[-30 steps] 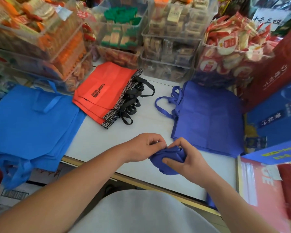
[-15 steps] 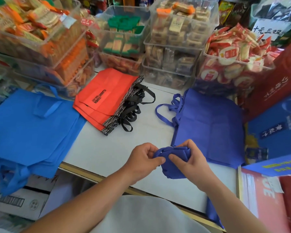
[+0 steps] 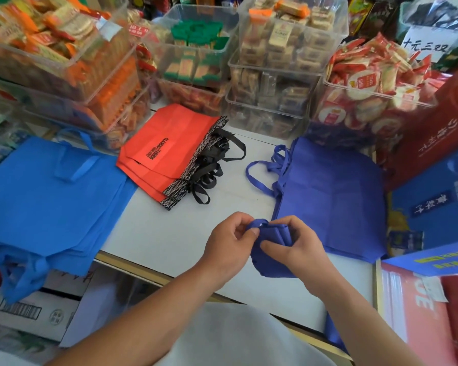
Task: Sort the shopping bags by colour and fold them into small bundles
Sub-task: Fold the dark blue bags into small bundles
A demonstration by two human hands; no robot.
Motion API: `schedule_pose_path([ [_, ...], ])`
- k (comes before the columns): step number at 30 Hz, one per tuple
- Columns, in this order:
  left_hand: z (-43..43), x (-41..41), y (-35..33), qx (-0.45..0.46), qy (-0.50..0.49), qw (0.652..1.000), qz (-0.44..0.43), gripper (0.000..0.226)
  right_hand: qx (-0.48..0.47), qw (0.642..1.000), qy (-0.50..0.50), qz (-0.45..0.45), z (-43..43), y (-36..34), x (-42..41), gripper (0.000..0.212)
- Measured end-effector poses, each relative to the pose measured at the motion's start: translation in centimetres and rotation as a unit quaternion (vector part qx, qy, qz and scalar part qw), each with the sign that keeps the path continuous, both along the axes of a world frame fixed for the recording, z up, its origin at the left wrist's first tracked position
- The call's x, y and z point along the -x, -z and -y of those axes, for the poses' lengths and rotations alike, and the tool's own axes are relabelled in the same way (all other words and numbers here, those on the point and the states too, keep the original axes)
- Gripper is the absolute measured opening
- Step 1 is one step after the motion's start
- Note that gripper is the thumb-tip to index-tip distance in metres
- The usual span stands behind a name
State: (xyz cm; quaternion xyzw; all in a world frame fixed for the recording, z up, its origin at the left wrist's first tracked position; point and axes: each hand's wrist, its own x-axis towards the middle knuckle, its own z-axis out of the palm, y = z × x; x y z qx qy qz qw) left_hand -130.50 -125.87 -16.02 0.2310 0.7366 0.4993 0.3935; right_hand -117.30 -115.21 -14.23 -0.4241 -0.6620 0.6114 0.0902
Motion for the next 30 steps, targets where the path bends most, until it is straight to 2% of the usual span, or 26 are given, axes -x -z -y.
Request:
schedule_pose_path([
  [3,0.3,0.3,-0.7,-0.029,-0.044,0.999,0.013,0.008,0.049,0.998,0.014,-0.043,0.6,-0.4,-0.9,0.032],
  [5,0.4,0.0,-1.4,-0.037,-0.014,0.999,0.001,0.008,0.049,0.996,0.052,-0.048,1.0,-0.4,-1.0,0.030],
  [8,0.4,-0.7,-1.5,-0.023,0.027,0.999,-0.037,0.012,0.018,0.998,0.051,-0.038,1.4,-0.5,-0.2,0.035],
  [10,0.4,-0.6,-1.3,-0.016,0.012,1.000,-0.005,0.020,-0.008,0.996,0.085,-0.034,1.3,-0.8,0.1,0.048],
  [12,0.5,-0.3,-1.4,-0.020,-0.010,0.999,0.040,0.022,0.004,0.992,0.112,-0.059,1.1,-1.0,-0.2,0.052],
  [16,0.7,0.0,-1.9,-0.017,0.000,0.996,0.083,0.021,0.012,0.993,0.075,-0.091,2.0,-1.5,-0.9,0.029],
  [20,0.8,-0.2,-2.9,-0.040,0.031,0.991,0.124,0.019,-0.071,0.993,0.063,-0.070,1.7,-1.2,-0.7,0.025],
  [23,1.1,-0.5,-3.1,-0.037,0.029,0.995,0.083,0.015,-0.083,0.995,0.017,-0.056,1.6,-1.5,-0.2,0.022],
  [26,1.0,-0.4,-3.0,-0.028,0.012,0.996,0.081,0.011,-0.093,0.994,0.006,-0.061,2.2,-1.8,0.2,0.023],
  [28,1.1,-0.2,-3.0,-0.036,-0.005,0.992,0.118,0.013,-0.093,0.994,-0.007,-0.056,2.0,-1.6,-0.3,0.033],
  [30,1.6,-0.1,-3.0,-0.053,-0.036,0.984,0.169,0.016,-0.041,0.996,-0.014,-0.080,1.6,-1.8,-1.1,0.046],
])
